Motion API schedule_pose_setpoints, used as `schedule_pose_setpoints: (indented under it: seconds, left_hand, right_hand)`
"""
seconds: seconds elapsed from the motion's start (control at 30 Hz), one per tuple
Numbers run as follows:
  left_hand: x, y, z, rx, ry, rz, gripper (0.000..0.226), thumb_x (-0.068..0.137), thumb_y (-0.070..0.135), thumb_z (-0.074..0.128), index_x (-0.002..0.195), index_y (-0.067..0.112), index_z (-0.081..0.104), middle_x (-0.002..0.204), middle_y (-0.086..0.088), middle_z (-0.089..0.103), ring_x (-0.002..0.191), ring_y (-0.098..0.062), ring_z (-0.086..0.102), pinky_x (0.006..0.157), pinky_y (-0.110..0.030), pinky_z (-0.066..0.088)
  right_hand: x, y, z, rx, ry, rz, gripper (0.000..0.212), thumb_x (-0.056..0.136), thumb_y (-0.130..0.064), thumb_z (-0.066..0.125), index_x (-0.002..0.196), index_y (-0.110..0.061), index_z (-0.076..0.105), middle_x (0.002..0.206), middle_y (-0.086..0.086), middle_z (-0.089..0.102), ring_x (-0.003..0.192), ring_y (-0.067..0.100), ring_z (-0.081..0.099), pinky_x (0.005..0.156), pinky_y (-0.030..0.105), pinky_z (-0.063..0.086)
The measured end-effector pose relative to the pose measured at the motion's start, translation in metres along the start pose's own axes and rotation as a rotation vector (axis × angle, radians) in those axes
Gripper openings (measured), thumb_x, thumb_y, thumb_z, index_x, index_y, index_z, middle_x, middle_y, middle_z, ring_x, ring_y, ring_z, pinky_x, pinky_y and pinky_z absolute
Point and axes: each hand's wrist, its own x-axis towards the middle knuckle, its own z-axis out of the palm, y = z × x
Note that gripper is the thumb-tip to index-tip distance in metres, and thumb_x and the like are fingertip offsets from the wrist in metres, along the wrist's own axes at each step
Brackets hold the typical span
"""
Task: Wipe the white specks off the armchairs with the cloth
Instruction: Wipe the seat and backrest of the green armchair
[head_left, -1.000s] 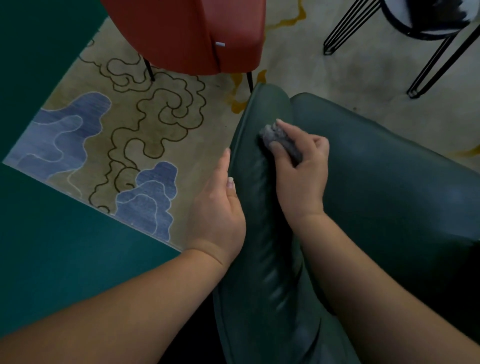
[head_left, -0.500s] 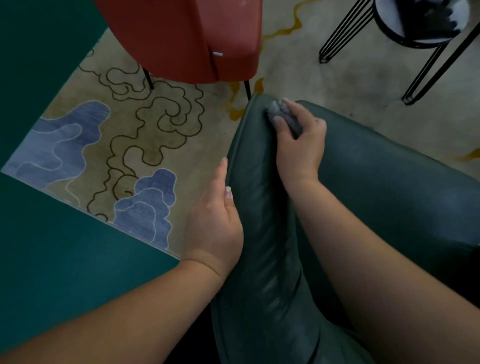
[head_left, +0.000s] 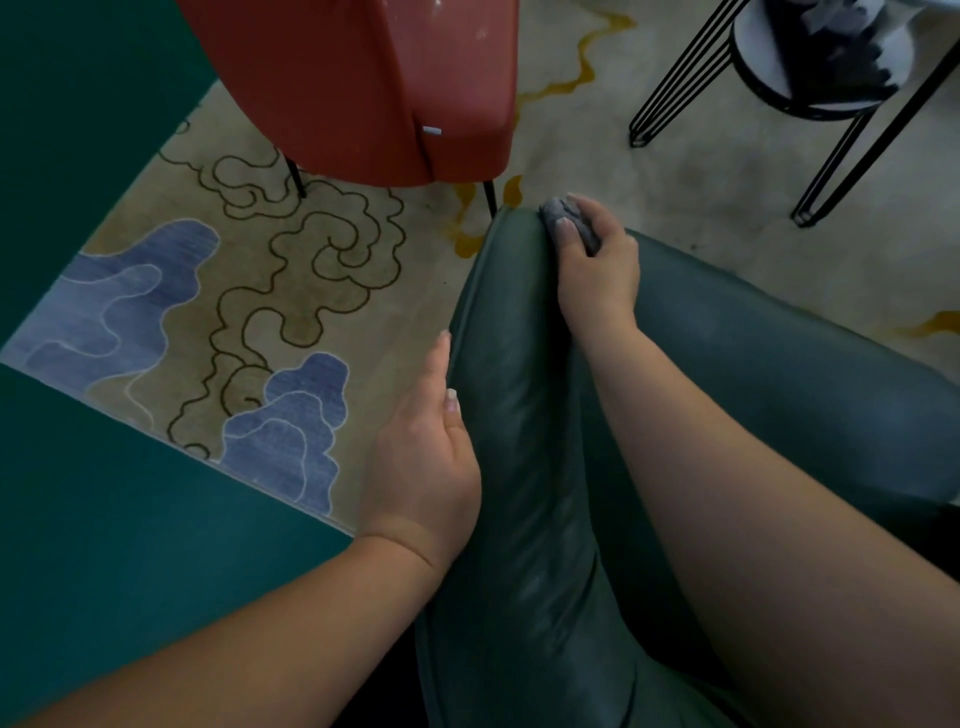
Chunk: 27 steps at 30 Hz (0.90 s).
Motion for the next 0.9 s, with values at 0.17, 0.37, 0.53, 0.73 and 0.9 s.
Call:
schedule_pose_setpoints:
  seconds: [0.17,0.37,0.53,0.73,0.9]
  left_hand:
    - [0.000,0.001,0.000,-0.014,-0.006,-0.016,0.052,0.101,0.023,0.030,0.150,0.039,0.020,0.115,-0.004,0.063,0.093,-0.022,0.055,0.073,-0.030,0.037]
    - [0.000,0.000,0.000,-0.021,0.011,-0.009,0.051,0.101,0.021,0.031,0.150,0.036,0.023,0.126,-0.004,0.060,0.104,-0.023,0.055,0.078,-0.025,0.035]
    - [-0.001,-0.001,0.001,-0.092,0.048,-0.052,0.045,0.102,0.026,0.030,0.147,0.026,0.034,0.133,-0.004,0.056,0.116,-0.023,0.053,0.086,-0.023,0.036]
    - [-0.001,0.001,0.001,-0.174,0.088,-0.067,0.040,0.103,0.023,0.029,0.140,0.018,0.044,0.131,-0.003,0.057,0.117,-0.019,0.052,0.086,-0.016,0.033]
    - [-0.001,0.001,0.000,-0.144,0.107,-0.067,0.040,0.103,0.023,0.030,0.139,0.017,0.045,0.128,-0.006,0.059,0.114,-0.023,0.053,0.082,-0.018,0.032]
  right_hand:
    - [0.005,-0.028,0.007,-0.136,-0.152,-0.200,0.027,0.094,-0.028,0.057,0.120,-0.030,0.063,0.115,0.003,0.048,0.103,0.012,0.050,0.097,0.018,0.037]
    - [-0.047,-0.022,-0.005,-0.133,-0.209,-0.309,0.029,0.093,-0.023,0.060,0.121,-0.032,0.063,0.107,0.001,0.042,0.104,0.017,0.047,0.100,0.028,0.041]
    - [-0.094,-0.004,-0.026,-0.145,-0.246,-0.401,0.034,0.090,-0.015,0.063,0.121,-0.028,0.064,0.104,0.003,0.043,0.098,0.015,0.047,0.093,0.021,0.042]
    - [-0.139,0.014,-0.047,-0.185,-0.270,-0.467,0.035,0.086,-0.017,0.062,0.120,-0.026,0.066,0.101,0.003,0.044,0.093,0.010,0.045,0.088,0.013,0.038]
    - [-0.171,0.023,-0.065,-0.186,-0.327,-0.435,0.035,0.085,-0.019,0.062,0.118,-0.031,0.066,0.099,-0.006,0.042,0.096,0.003,0.046,0.087,0.011,0.038]
